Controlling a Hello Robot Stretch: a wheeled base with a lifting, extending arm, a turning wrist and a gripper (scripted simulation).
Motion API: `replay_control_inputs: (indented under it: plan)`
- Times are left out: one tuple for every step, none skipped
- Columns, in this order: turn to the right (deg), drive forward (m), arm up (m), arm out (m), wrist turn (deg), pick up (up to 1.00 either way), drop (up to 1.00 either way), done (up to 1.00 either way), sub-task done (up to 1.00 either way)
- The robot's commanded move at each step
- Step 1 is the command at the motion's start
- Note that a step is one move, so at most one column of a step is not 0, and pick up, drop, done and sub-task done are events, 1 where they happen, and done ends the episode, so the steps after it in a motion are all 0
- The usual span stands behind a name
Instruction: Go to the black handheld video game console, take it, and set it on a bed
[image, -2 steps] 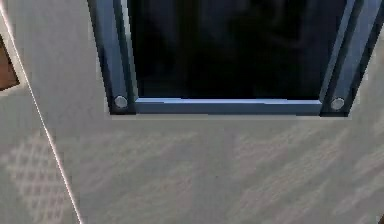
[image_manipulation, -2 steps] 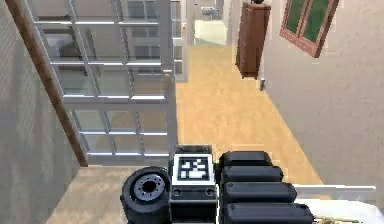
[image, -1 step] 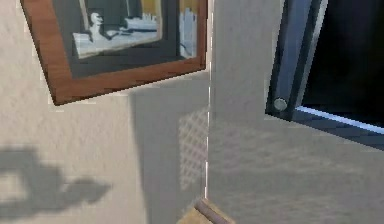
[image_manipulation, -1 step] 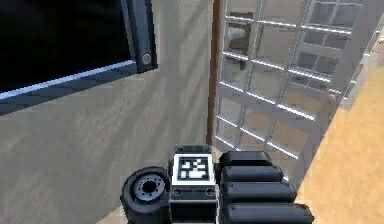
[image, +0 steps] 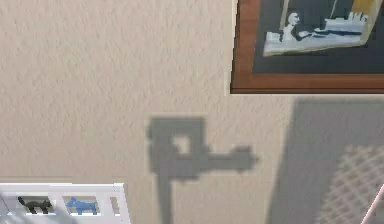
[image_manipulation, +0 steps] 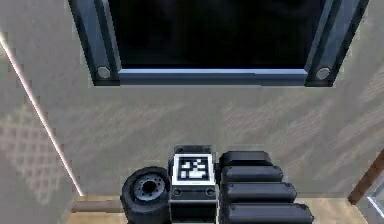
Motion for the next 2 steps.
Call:
replay_control_inputs:
  plan:
    - [-6.0, 0.00, 0.00, 0.00, 0.0, 0.00, 0.00, 0.00, 0.00]
    - [45.0, 0.00, 0.00, 0.00, 0.0, 0.00, 0.00, 0.00, 0.00]
